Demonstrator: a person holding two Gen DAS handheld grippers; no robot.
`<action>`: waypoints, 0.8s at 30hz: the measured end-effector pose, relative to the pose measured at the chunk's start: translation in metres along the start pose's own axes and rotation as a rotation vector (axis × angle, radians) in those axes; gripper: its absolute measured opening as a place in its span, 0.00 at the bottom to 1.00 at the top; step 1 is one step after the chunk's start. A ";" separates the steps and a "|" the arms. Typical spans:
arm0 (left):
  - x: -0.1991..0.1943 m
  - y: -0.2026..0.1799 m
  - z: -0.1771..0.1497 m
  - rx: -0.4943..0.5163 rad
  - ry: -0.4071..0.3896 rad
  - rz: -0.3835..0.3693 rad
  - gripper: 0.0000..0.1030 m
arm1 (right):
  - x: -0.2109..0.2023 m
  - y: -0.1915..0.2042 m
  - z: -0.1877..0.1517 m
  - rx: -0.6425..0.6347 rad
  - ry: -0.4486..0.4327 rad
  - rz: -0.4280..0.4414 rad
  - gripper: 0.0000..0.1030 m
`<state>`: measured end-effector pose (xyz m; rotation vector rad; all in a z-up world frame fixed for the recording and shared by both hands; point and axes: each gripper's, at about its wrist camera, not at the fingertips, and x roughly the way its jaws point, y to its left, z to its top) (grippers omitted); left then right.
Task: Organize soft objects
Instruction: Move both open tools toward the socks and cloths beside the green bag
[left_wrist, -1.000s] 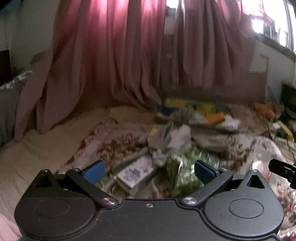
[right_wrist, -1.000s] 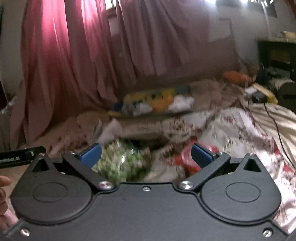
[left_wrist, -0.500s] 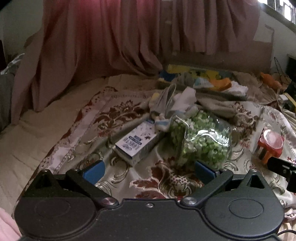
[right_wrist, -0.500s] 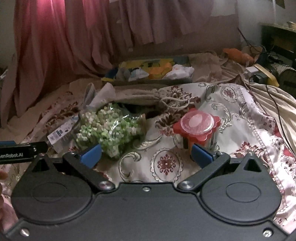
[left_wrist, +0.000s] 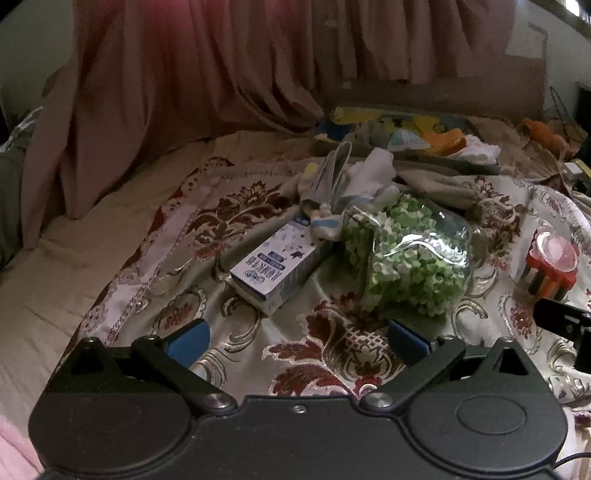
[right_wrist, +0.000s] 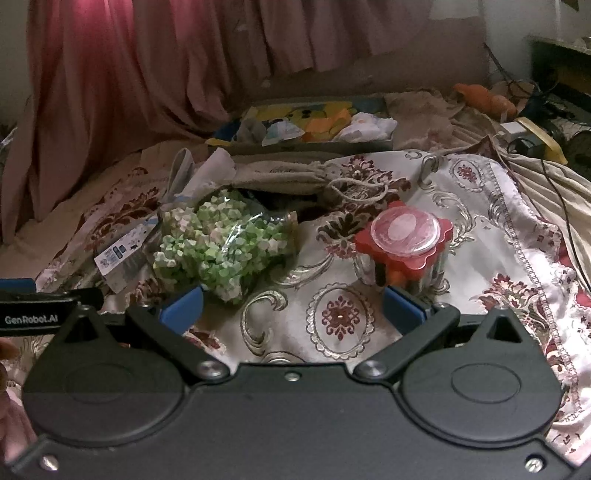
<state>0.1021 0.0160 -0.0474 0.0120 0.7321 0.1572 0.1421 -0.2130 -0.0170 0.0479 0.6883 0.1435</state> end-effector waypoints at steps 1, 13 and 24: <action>0.001 0.001 0.000 -0.004 0.006 0.001 0.99 | 0.001 0.000 0.000 0.000 0.003 0.002 1.00; 0.009 0.015 0.006 -0.075 0.024 0.027 0.99 | 0.022 0.014 0.019 -0.006 -0.019 0.051 1.00; 0.022 0.025 0.023 -0.127 -0.019 0.061 0.99 | 0.048 0.023 0.039 -0.010 -0.059 0.090 1.00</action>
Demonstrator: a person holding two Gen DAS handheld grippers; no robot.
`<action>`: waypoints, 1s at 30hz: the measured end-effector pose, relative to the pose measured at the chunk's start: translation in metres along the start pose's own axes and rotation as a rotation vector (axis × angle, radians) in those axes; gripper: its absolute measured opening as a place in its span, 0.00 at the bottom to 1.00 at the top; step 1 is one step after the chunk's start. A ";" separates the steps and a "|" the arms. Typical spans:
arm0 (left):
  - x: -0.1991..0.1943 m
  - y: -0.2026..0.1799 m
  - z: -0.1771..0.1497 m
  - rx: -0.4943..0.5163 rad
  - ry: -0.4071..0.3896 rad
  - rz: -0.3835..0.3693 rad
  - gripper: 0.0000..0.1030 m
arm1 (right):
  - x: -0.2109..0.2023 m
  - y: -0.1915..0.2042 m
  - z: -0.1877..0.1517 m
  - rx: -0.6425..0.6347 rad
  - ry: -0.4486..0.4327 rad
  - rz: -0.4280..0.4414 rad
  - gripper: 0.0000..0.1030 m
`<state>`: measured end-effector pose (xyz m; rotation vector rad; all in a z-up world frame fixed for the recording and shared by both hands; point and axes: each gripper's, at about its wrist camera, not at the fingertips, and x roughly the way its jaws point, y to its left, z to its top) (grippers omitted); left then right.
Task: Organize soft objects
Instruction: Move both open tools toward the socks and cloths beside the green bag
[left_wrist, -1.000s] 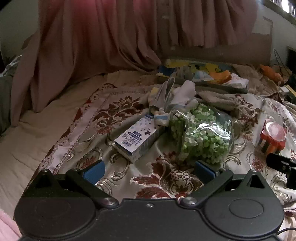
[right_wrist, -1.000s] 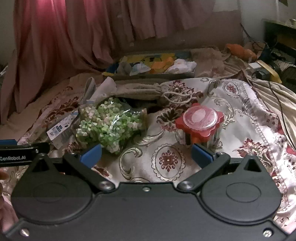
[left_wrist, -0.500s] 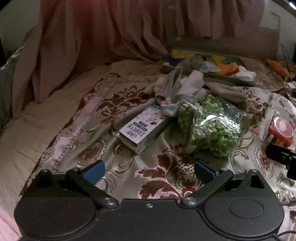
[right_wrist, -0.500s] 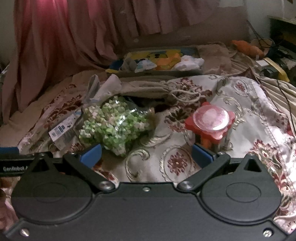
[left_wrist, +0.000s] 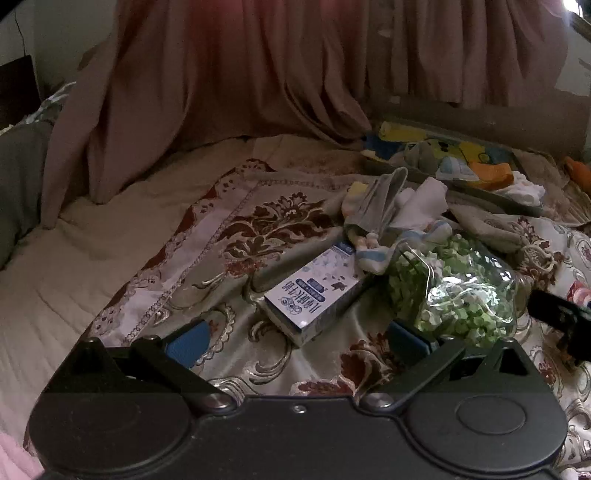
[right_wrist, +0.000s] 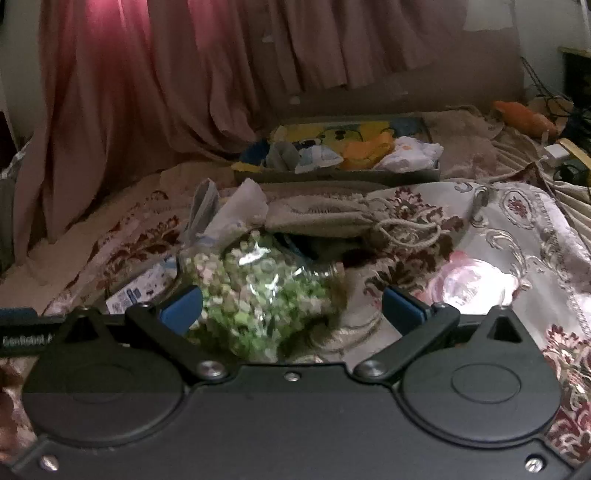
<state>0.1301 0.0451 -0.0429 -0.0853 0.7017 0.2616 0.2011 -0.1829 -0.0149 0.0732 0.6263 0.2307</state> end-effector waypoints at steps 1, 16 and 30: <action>0.000 0.000 0.000 0.002 0.000 -0.002 0.99 | 0.002 0.000 0.001 0.003 -0.001 0.006 1.00; 0.019 0.003 0.029 -0.036 -0.061 -0.005 0.99 | 0.023 0.011 0.014 -0.085 -0.096 0.027 1.00; 0.068 -0.028 0.068 0.099 -0.231 -0.182 0.99 | 0.069 -0.013 0.038 -0.100 -0.130 -0.014 1.00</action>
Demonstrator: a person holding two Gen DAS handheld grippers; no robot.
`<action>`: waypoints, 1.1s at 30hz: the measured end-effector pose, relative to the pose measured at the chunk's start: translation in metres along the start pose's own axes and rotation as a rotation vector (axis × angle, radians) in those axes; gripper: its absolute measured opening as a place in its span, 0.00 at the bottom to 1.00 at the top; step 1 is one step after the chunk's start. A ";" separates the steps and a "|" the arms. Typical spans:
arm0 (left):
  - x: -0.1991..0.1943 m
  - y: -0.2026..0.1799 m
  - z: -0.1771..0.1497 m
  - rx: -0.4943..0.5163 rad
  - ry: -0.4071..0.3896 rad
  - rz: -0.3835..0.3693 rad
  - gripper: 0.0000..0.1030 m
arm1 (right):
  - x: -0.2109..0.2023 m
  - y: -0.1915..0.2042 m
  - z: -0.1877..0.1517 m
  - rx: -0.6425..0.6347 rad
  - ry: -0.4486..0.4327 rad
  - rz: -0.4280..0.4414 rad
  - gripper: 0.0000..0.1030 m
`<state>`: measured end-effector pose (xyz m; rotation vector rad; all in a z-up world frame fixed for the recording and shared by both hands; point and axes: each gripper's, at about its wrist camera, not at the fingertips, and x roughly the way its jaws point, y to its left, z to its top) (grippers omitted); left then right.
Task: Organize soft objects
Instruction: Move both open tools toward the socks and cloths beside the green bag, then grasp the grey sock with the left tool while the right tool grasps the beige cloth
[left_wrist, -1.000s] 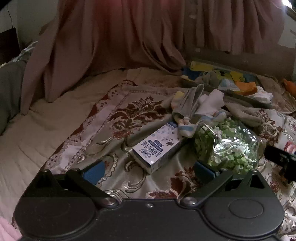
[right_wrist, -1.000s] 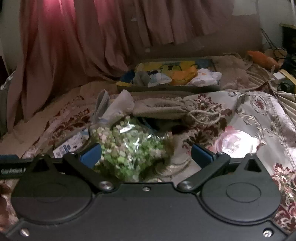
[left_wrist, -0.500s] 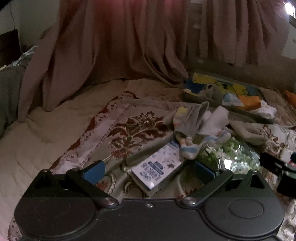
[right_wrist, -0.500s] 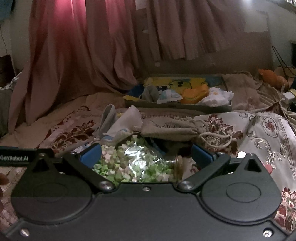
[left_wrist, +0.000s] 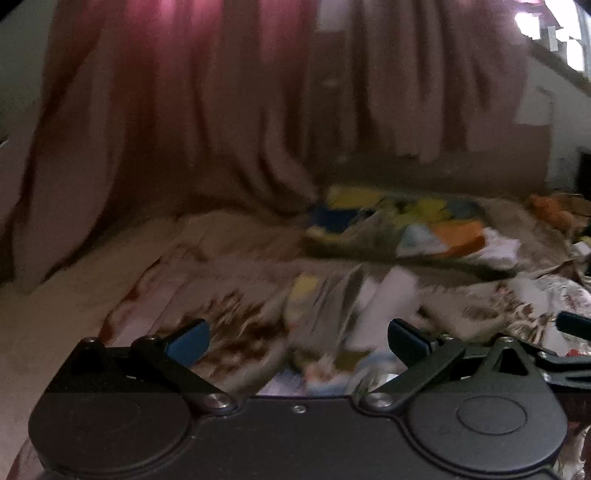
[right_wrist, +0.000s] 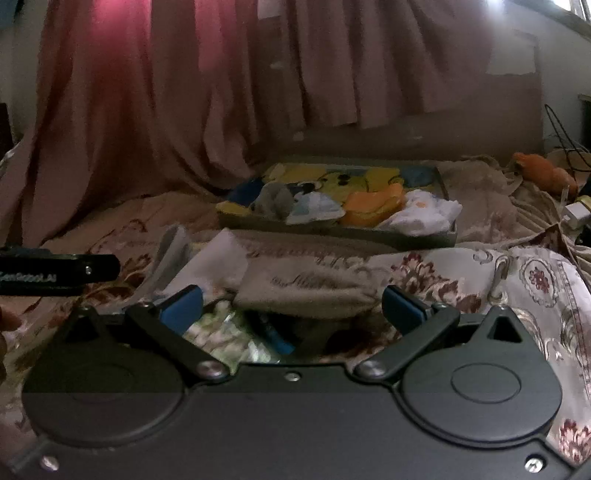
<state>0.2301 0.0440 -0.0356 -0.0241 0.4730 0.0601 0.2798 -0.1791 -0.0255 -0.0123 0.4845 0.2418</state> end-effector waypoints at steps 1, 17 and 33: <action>0.004 -0.001 0.002 0.023 -0.019 -0.018 0.99 | 0.005 -0.004 0.003 0.007 -0.003 0.002 1.00; 0.079 0.022 0.016 -0.038 0.075 -0.201 0.68 | 0.065 -0.014 0.031 -0.029 0.098 0.072 0.84; 0.105 0.031 0.017 -0.118 0.239 -0.246 0.16 | 0.085 -0.001 0.022 0.000 0.200 0.120 0.51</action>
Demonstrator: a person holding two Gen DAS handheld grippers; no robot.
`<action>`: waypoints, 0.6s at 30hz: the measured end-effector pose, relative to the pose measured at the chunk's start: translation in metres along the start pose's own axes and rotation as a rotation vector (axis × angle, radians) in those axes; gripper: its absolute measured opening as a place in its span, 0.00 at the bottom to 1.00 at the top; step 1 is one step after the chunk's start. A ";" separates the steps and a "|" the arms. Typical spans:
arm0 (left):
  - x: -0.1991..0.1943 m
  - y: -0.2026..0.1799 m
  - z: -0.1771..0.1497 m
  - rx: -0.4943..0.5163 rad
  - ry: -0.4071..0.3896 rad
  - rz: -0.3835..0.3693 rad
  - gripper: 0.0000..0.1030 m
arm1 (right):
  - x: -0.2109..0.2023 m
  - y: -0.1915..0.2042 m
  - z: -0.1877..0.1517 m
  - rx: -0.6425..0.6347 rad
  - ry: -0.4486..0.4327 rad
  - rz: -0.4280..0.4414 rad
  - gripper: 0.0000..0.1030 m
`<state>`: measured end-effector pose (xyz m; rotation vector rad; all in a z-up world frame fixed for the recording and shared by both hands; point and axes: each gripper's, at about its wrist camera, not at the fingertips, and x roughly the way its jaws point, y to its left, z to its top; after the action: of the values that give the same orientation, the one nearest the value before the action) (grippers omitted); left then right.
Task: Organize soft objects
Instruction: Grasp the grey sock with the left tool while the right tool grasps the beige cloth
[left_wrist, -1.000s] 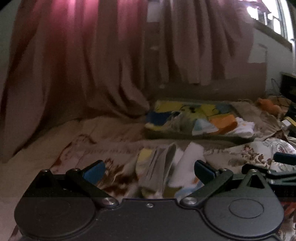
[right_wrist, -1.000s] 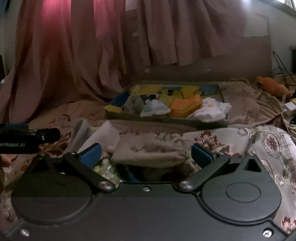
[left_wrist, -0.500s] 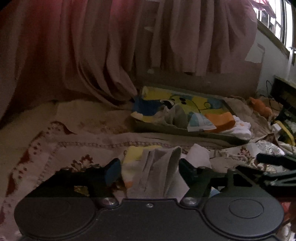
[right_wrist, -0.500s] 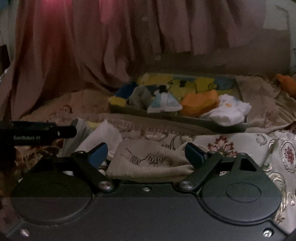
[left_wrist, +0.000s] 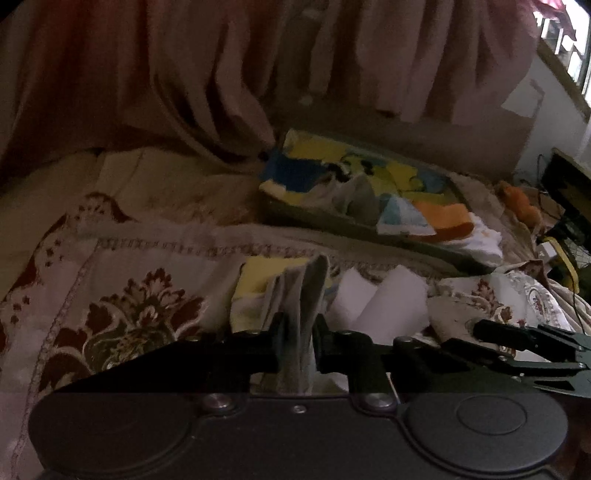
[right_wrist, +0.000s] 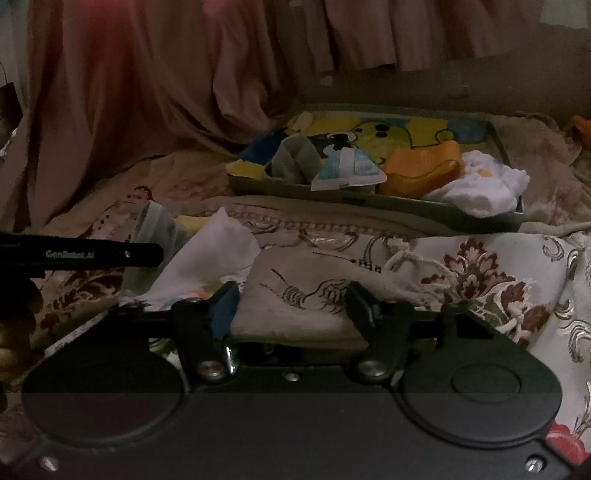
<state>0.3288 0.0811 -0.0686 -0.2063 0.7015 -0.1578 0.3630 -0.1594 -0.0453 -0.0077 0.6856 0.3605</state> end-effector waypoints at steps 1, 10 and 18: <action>0.000 0.001 0.000 -0.003 0.004 0.007 0.16 | 0.000 0.000 0.000 0.000 0.000 0.001 0.49; -0.005 0.007 0.005 -0.063 -0.001 0.026 0.01 | 0.001 0.003 -0.001 -0.009 0.030 0.026 0.20; -0.021 0.001 0.011 -0.070 -0.052 0.015 0.01 | -0.013 0.006 0.003 -0.031 -0.009 -0.023 0.04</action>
<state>0.3205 0.0881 -0.0478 -0.2718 0.6567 -0.1135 0.3539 -0.1571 -0.0343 -0.0434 0.6709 0.3491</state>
